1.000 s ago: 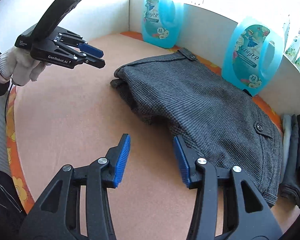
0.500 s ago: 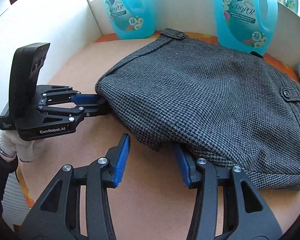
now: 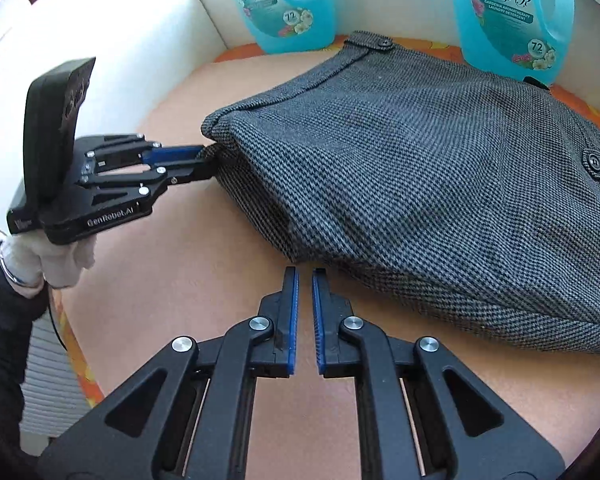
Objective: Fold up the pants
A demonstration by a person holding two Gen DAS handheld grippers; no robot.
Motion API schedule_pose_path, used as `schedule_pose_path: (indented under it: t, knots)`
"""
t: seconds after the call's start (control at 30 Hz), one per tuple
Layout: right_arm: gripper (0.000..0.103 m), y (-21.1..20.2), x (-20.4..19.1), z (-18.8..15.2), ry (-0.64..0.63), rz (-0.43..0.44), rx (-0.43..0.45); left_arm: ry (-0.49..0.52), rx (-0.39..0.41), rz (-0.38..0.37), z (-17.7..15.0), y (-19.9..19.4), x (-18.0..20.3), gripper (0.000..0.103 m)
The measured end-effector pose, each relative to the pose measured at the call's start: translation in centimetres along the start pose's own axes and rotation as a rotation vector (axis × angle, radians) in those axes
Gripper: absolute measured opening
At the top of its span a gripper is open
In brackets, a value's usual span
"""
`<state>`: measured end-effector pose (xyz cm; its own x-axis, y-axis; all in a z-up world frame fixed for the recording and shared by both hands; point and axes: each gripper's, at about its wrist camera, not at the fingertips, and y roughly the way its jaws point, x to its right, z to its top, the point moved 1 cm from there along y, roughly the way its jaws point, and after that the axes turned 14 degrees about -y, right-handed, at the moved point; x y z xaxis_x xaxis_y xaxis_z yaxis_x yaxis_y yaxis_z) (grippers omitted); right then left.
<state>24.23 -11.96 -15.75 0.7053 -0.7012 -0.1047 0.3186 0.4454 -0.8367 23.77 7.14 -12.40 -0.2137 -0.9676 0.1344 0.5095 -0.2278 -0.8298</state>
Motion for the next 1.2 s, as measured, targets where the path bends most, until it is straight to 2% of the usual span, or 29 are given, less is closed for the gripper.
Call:
schedule_pose_path:
  t: [0.07,0.13,0.2,0.27,0.37,0.4,0.47,0.63,0.7,0.8,0.9,0.97,1.07,1.2]
  knots:
    - [0.012,-0.7,0.1,-1.1,-0.012,-0.018,-0.001,-0.022,-0.002,-0.008,-0.2,-0.2,-0.4,0.023]
    - [0.023,-2.3,0.7,-2.3,0.002,-0.045,0.027,-0.049,0.021,-0.010,-0.3,-1.2,-1.1,0.025]
    - [0.036,-4.7,2.3,-3.8,0.061,-0.074,0.081,-0.068,0.062,-0.016,0.1,-2.5,-1.3,0.025]
    - [0.040,-6.8,4.1,-5.0,0.140,-0.108,0.137,-0.076,0.100,-0.038,0.8,-3.8,-0.9,0.025]
    - [0.043,-9.3,6.7,-7.2,0.261,-0.212,0.188,-0.032,0.144,-0.070,2.2,-4.8,1.5,0.025]
    - [0.052,-10.1,7.6,-8.0,0.305,-0.244,0.203,-0.009,0.151,-0.085,2.6,-4.8,2.5,0.025]
    - [0.062,-11.4,9.8,-9.5,0.396,-0.295,0.232,0.031,0.155,-0.111,3.2,-4.5,4.7,0.025]
    - [0.065,-13.8,14.4,-13.0,0.592,-0.348,0.268,0.090,0.116,-0.160,3.9,-1.5,9.3,0.025]
    - [0.069,-13.8,16.1,-14.0,0.675,-0.319,0.279,0.110,0.092,-0.162,3.8,-0.2,10.8,0.025]
    - [0.069,-13.0,18.3,-14.9,0.796,-0.232,0.303,0.143,0.024,-0.181,2.8,1.6,12.2,0.025]
    - [0.070,-12.2,20.0,-15.2,0.875,-0.213,0.327,0.182,-0.054,-0.170,1.2,3.3,12.7,0.025]
    - [0.070,-11.3,20.9,-15.3,0.917,-0.179,0.333,0.179,-0.034,-0.177,0.4,3.4,12.5,0.025]
    - [0.070,-10.2,21.7,-15.4,0.960,-0.166,0.351,0.156,-0.051,-0.193,0.7,3.0,11.9,0.025]
    - [0.071,-9.9,22.0,-14.7,0.957,-0.170,0.381,0.188,-0.026,-0.149,1.4,2.1,11.9,0.025]
